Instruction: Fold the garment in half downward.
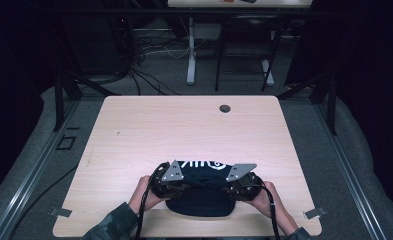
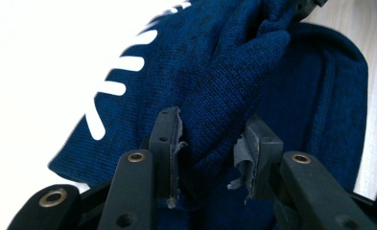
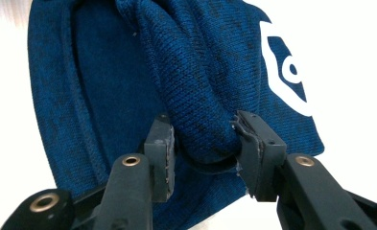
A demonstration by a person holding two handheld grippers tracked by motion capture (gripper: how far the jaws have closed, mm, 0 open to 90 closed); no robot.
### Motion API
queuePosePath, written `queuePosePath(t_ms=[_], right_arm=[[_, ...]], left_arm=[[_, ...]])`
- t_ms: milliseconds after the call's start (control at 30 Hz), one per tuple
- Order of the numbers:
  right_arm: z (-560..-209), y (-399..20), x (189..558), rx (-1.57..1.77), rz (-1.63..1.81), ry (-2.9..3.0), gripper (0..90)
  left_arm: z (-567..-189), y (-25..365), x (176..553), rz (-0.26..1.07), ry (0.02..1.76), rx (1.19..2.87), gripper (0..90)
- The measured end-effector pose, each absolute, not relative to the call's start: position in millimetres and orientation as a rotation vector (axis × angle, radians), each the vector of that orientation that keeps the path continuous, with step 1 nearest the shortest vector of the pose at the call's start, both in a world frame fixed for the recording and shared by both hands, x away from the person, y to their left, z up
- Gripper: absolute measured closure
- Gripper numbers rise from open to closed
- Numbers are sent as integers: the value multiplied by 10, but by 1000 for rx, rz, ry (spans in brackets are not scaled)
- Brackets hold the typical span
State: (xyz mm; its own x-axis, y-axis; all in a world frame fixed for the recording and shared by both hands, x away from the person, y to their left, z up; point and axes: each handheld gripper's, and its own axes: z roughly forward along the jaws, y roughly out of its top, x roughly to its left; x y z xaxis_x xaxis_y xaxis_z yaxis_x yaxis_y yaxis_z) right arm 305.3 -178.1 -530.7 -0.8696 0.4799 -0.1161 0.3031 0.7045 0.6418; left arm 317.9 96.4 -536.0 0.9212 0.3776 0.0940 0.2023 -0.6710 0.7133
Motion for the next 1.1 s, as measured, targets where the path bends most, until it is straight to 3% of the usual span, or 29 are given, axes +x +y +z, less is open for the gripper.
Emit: queuePosePath(t_ms=[233,367,567,867,1100], right_arm=[[-5365,-1785,3000,638,918,2668,559],[-5387,-1779,2960,640,906,2681,500],[-5248,-1894,2893,680,962,2657,407],[-5037,-1982,3032,803,1053,2528,398],[-5199,-1771,3192,824,1018,2575,390]], left_arm=[[-5479,988,3101,259,435,2326,605],[-5517,1021,3063,211,491,2321,507],[-5380,1176,2986,240,538,2272,385],[-5174,1215,3136,330,610,2233,380],[-5304,990,3274,324,603,2294,384]])
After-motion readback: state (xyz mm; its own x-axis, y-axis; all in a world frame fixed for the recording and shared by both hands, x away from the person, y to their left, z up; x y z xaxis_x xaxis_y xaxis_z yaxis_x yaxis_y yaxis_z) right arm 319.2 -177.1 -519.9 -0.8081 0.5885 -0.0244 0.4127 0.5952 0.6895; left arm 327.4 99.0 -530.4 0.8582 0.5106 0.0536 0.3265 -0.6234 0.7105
